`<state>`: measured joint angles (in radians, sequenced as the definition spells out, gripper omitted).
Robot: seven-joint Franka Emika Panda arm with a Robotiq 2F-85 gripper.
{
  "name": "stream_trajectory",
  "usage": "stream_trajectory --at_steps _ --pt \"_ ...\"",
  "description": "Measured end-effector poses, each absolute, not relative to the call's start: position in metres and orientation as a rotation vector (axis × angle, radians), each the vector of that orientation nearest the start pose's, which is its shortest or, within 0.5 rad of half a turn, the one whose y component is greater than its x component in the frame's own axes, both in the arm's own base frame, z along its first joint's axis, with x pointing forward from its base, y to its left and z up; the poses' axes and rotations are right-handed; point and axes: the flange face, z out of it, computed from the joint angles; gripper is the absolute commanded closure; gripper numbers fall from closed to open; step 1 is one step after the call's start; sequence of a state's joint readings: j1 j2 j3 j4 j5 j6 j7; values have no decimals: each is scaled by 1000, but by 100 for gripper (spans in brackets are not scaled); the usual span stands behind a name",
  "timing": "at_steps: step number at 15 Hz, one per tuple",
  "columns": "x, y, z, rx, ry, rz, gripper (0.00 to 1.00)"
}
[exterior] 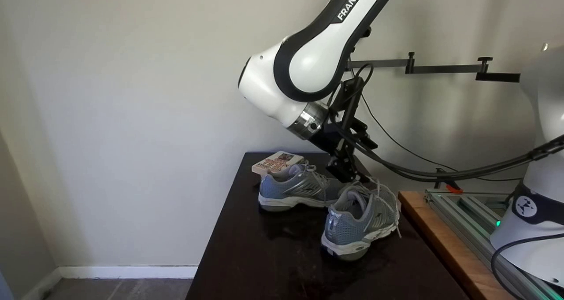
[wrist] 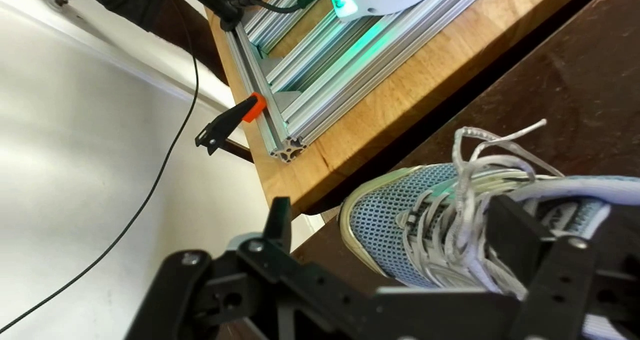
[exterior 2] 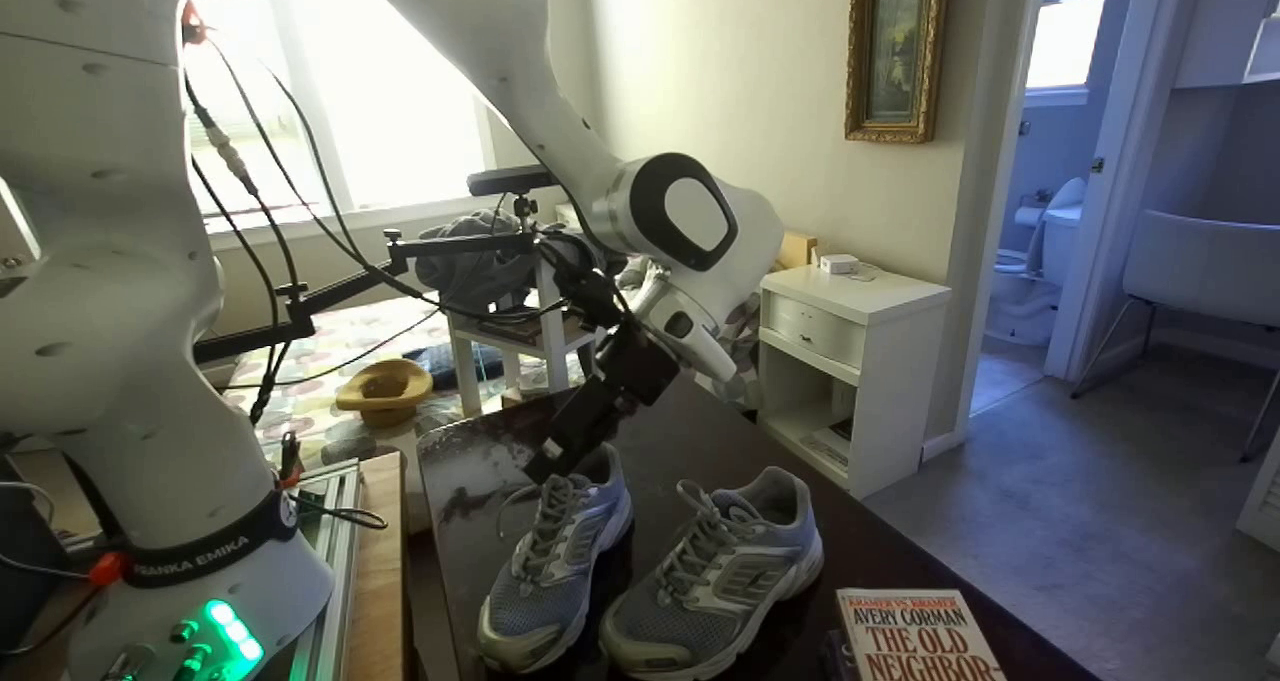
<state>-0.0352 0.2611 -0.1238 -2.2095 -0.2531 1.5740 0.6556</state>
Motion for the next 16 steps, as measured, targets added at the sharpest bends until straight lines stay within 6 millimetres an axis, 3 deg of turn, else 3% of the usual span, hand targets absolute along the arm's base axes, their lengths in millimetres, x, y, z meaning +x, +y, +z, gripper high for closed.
stream_trajectory --at_steps 10,16 --pt "427 -90 225 -3250 1046 1464 0" --pt "436 -84 222 -3295 1028 1341 0"
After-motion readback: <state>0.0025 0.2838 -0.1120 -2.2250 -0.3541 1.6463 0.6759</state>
